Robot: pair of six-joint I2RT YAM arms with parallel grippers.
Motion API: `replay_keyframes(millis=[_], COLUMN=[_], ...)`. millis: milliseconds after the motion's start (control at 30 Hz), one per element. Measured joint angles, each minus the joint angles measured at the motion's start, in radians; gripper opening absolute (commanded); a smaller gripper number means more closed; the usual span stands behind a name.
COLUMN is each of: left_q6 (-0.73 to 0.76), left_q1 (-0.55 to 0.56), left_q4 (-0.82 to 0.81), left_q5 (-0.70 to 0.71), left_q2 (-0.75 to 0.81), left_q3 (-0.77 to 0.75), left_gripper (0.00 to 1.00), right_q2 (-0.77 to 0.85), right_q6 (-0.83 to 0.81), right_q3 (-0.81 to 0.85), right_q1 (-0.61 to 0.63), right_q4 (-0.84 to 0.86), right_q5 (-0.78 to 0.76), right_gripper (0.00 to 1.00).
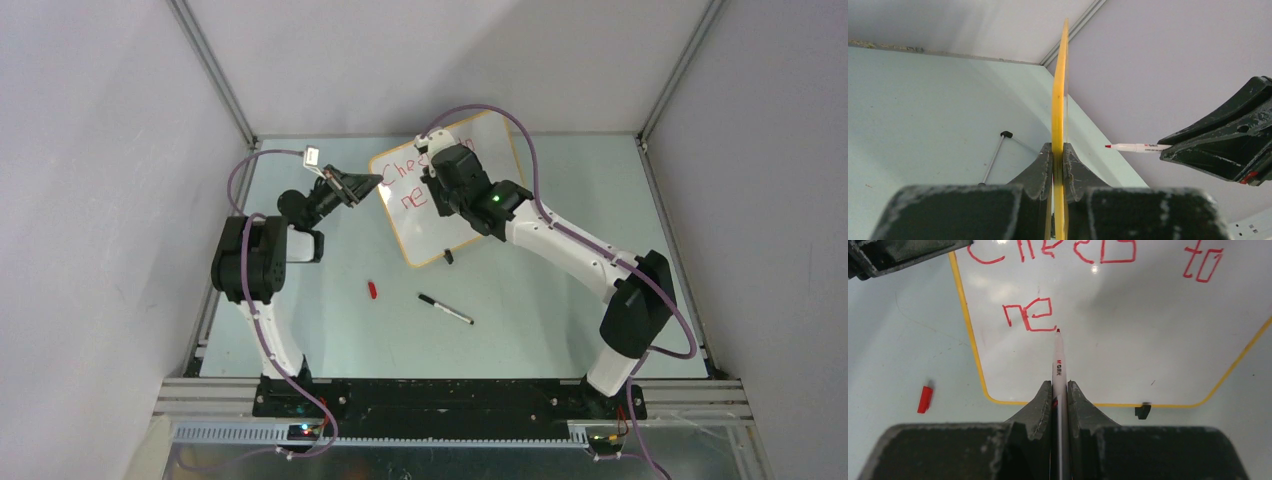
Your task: Write a sentence on the whiteboard
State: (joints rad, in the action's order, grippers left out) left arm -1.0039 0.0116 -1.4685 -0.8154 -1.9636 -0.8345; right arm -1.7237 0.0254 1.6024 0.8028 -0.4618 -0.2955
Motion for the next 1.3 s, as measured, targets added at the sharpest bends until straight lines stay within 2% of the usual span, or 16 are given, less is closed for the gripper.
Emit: replay_keyframes(millis=[467,1300], left_q6=[0.0,0.0], left_q1=[0.0,0.0], left_q4=[0.0,-0.001], left_q5=[0.0,0.0], left_q2=[0.0,0.0], left_q3=[0.0,0.0], left_gripper=[0.0,0.0], right_q2=[0.017,0.03], right_q6=[0.003,0.026], right_q3=[-0.139,-0.143], right_q1=[-0.037,-0.039], right_q4=[0.095,0.166], right_q5=[-0.006,0.041], right_gripper=[0.0,0.0])
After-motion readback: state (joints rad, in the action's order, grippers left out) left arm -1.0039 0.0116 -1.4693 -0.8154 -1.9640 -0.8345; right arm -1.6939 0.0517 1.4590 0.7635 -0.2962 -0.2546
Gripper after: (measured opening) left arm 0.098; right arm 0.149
